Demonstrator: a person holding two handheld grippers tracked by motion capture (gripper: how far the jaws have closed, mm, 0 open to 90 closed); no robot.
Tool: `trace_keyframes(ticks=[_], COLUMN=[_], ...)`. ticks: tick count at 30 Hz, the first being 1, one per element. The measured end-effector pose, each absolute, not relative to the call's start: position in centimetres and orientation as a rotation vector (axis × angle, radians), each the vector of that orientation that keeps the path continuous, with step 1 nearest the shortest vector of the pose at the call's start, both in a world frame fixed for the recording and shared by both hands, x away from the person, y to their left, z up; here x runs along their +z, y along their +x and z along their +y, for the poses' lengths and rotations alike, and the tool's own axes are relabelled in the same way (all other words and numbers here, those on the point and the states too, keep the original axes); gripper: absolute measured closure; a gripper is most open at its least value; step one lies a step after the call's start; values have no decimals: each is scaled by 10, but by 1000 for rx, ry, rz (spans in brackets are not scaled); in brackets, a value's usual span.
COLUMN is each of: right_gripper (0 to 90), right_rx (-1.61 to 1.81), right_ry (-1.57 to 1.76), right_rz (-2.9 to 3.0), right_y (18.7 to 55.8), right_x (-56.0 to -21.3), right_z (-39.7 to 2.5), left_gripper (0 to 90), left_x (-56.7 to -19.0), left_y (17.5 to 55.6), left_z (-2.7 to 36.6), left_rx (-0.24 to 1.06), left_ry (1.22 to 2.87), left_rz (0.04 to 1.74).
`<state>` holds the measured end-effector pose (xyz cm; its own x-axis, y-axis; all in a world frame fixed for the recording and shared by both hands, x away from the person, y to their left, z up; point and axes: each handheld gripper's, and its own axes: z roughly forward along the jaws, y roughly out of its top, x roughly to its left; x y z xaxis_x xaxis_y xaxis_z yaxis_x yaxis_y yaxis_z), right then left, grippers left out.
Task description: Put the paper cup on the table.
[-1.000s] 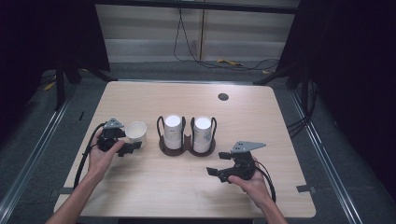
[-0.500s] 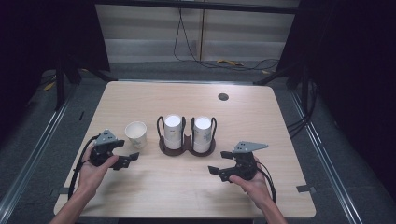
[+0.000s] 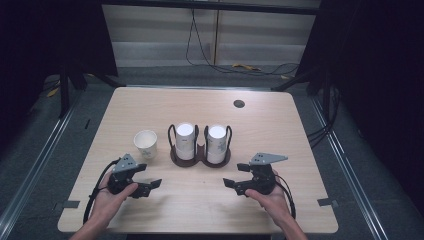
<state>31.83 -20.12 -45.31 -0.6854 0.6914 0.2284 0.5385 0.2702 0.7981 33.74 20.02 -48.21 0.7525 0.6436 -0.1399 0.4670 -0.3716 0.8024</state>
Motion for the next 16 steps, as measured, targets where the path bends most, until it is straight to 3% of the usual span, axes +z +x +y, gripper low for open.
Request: trace_keyframes(ticks=[7,13,16], right_gripper=[189,189,191], right_rx=[1332,1300,1260], right_ry=[1208,1229,1274], right_rz=[2364,2329,2304], right_y=[309,306,307], right_x=[-466,-469,-472], right_z=[-204,-202,-203], left_gripper=[171,172,172], left_x=[-484,-500,-497], left_y=[328,325,325], left_z=[181,173,173], left_rx=[211,101,125], left_ry=[2035,2051,2048], left_rz=[779,823,770])
